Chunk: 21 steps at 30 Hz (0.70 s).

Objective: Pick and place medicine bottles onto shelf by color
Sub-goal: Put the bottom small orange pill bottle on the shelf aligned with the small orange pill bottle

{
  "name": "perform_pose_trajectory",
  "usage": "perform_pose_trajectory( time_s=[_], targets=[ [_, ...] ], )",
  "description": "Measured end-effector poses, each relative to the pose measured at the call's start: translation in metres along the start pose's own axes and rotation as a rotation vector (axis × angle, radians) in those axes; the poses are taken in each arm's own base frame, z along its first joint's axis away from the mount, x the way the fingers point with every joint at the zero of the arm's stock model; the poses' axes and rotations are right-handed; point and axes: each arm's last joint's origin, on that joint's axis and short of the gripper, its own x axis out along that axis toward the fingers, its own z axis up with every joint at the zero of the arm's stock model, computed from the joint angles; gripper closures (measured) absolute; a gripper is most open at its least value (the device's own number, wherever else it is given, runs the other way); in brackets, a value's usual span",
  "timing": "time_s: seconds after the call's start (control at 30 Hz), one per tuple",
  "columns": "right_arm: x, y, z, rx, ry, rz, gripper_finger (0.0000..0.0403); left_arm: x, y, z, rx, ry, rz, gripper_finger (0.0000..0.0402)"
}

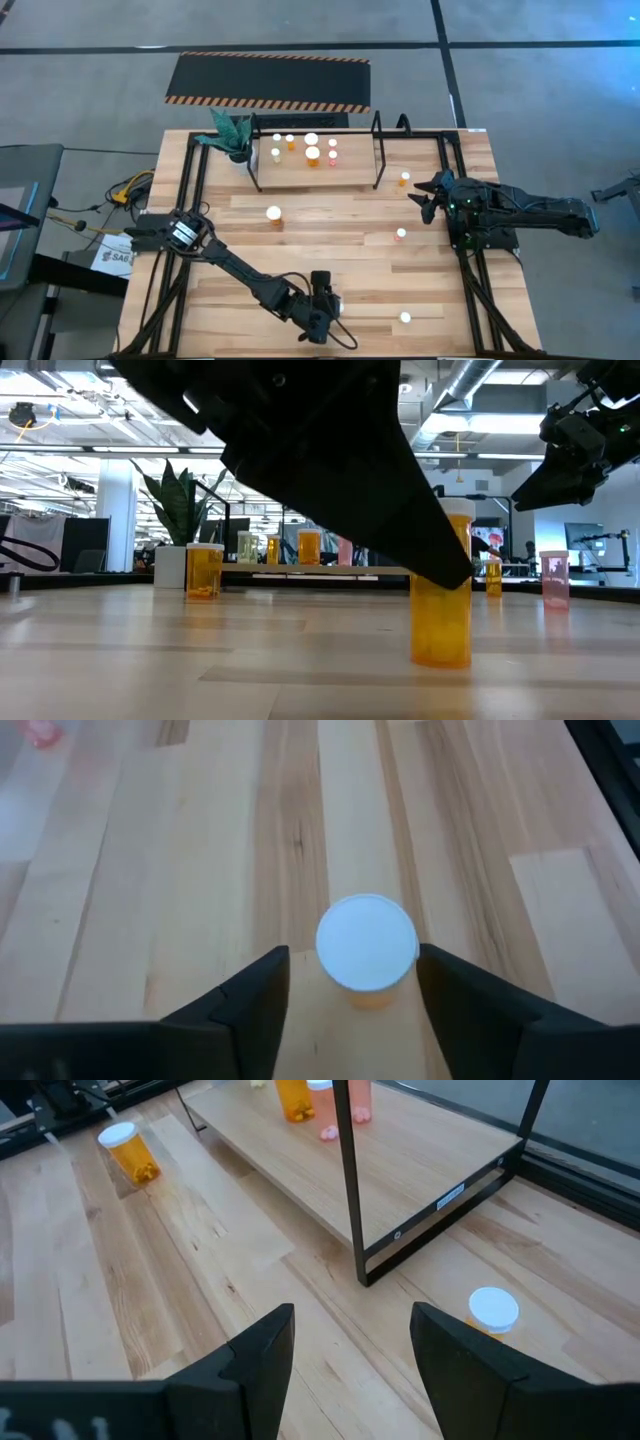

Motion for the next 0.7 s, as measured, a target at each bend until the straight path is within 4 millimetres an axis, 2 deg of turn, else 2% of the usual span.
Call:
perform_pose_trajectory(
  time_s=[0.37, 0.5, 0.7],
  targets=[
    [0.0000, 0.0000, 0.0000, 0.000, 0.000, 0.000, 0.0178, -0.0001, -0.0005, 0.0003, -0.008, 0.001, -0.016, 0.0299],
    [0.0000, 0.0000, 0.0000, 0.000, 0.000, 0.000, 0.0178, -0.0003, -0.0016, 0.0010, -0.015, 0.000, -0.043, 0.0309],
    [0.0000, 0.0000, 0.0000, 0.000, 0.000, 0.000, 0.0178, -0.0013, -0.0019, 0.0026, -0.029, -0.008, -0.054, 0.0303]
  ],
)
